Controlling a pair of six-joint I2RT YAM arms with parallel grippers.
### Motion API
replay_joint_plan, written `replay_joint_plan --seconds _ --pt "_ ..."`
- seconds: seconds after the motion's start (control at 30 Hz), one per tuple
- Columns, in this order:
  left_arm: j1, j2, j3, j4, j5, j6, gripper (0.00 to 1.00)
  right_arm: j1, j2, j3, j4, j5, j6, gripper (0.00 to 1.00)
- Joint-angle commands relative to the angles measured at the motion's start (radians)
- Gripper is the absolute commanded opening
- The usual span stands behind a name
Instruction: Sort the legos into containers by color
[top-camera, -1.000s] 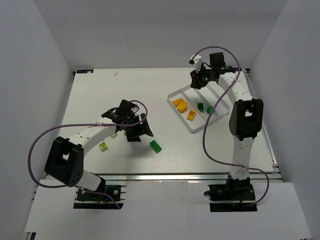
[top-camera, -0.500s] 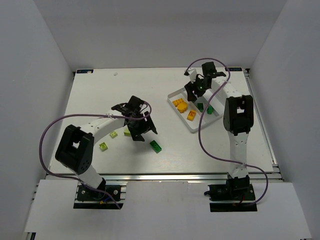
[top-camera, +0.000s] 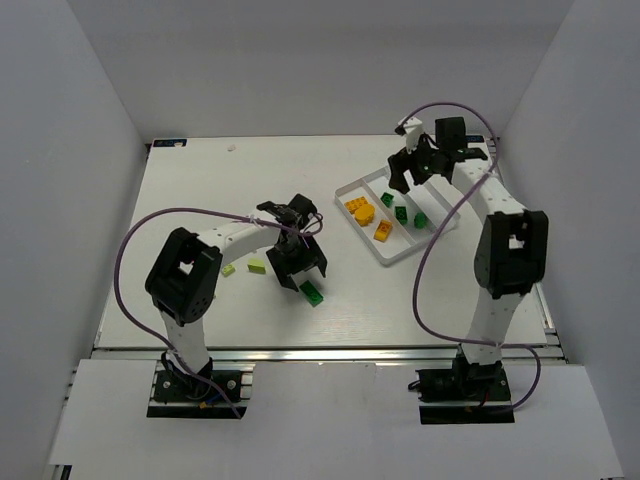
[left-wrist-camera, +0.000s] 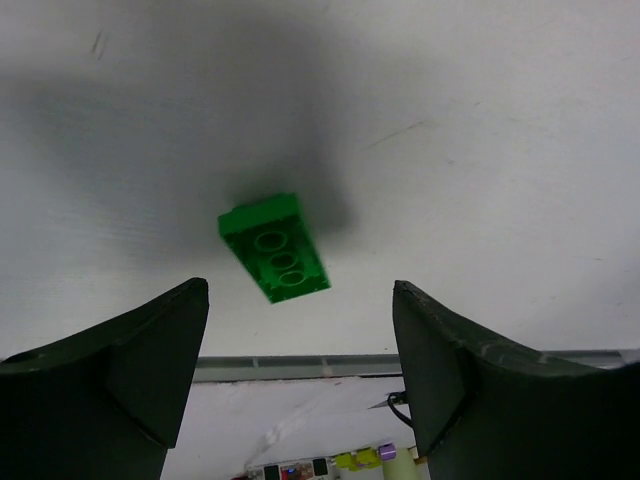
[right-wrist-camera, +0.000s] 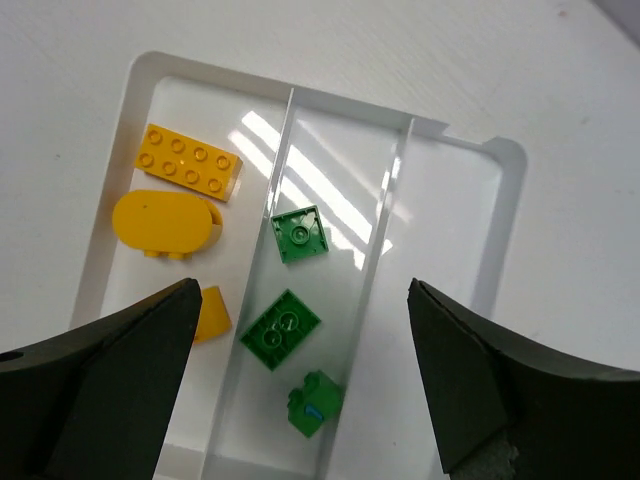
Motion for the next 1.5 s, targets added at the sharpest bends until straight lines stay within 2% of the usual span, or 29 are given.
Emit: replay_joint_plan --seconds 0.0,0.13,0.27,0.47,0.63,0.67,0.7,0.77,0.83,0.9,0.93,1.0,1.03,1.07,1.1,1.13,1.17,1.2,1.3,1.47 --pt "-0.027 -0.026 0.036 -0.111 -0.077 -0.079 0.84 -0.015 -0.145 -0.096 0.166 -0.037 0.059 0.89" --pt "-0.05 -0.026 0.017 -0.1 -0.094 -0.148 0.83 -0.043 -0.243 -0.22 0.234 -0.089 0.108 0.89" --pt "-0.069 0.045 0.024 -0.108 -0.111 -0.171 0.8 -0.067 -0.327 -0.32 0.285 -0.114 0.126 0.89" --pt "-0.079 0.098 0.039 -0.065 -0.144 -0.205 0.74 -0.104 -0.393 -0.362 0.295 -0.155 0.13 0.89" --pt "-0.079 0.146 0.091 -0.074 -0.193 -0.202 0.49 -0.126 -0.453 -0.423 0.321 -0.17 0.128 0.89" --pt "-0.079 0.148 0.099 -0.083 -0.193 -0.202 0.42 -0.126 -0.459 -0.431 0.323 -0.17 0.131 0.89" --pt "-0.079 0.146 0.103 -0.085 -0.193 -0.198 0.28 -0.132 -0.476 -0.446 0.323 -0.172 0.133 0.89" --pt "-0.079 0.138 0.109 -0.091 -0.193 -0.191 0.17 -0.138 -0.49 -0.457 0.322 -0.17 0.126 0.89" --pt "-0.089 0.125 0.151 -0.088 -0.203 -0.132 0.01 -0.133 -0.522 -0.481 0.322 -0.167 0.113 0.89" --pt "-0.089 0.134 0.233 -0.097 -0.22 -0.02 0.0 -0.164 -0.585 -0.516 0.36 -0.111 0.079 0.89" --pt "-0.099 0.155 0.352 -0.102 -0.232 0.023 0.0 -0.167 -0.611 -0.591 0.405 -0.08 0.079 0.89" --pt "-0.099 0.183 0.474 -0.071 -0.228 0.162 0.0 -0.175 -0.681 -0.685 0.601 0.087 0.167 0.89" --pt "-0.099 0.21 0.587 -0.016 -0.222 0.201 0.0 -0.179 -0.694 -0.746 0.652 0.166 0.215 0.89" --pt "-0.099 0.227 0.632 0.019 -0.179 0.238 0.0 -0.187 -0.694 -0.738 0.653 0.187 0.221 0.79" --pt "-0.099 0.244 0.672 0.048 -0.171 0.272 0.0 -0.198 -0.673 -0.709 0.54 0.081 0.19 0.65" --pt "-0.088 0.264 0.709 0.121 -0.161 0.283 0.0 -0.214 -0.662 -0.675 0.471 0.055 0.189 0.51" --pt "-0.079 0.307 0.759 0.171 -0.065 0.29 0.0 -0.218 -0.654 -0.629 0.41 -0.025 0.186 0.2" --pt "-0.079 0.331 0.78 0.208 -0.047 0.284 0.0 -0.231 -0.651 -0.62 0.348 -0.066 0.165 0.03" --pt "-0.068 0.449 0.881 0.355 0.013 0.264 0.0 -0.234 -0.674 -0.627 0.314 -0.146 0.153 0.0" --pt "-0.068 0.598 0.965 0.62 0.06 0.182 0.0 -0.235 -0.699 -0.641 0.242 -0.158 0.148 0.0"
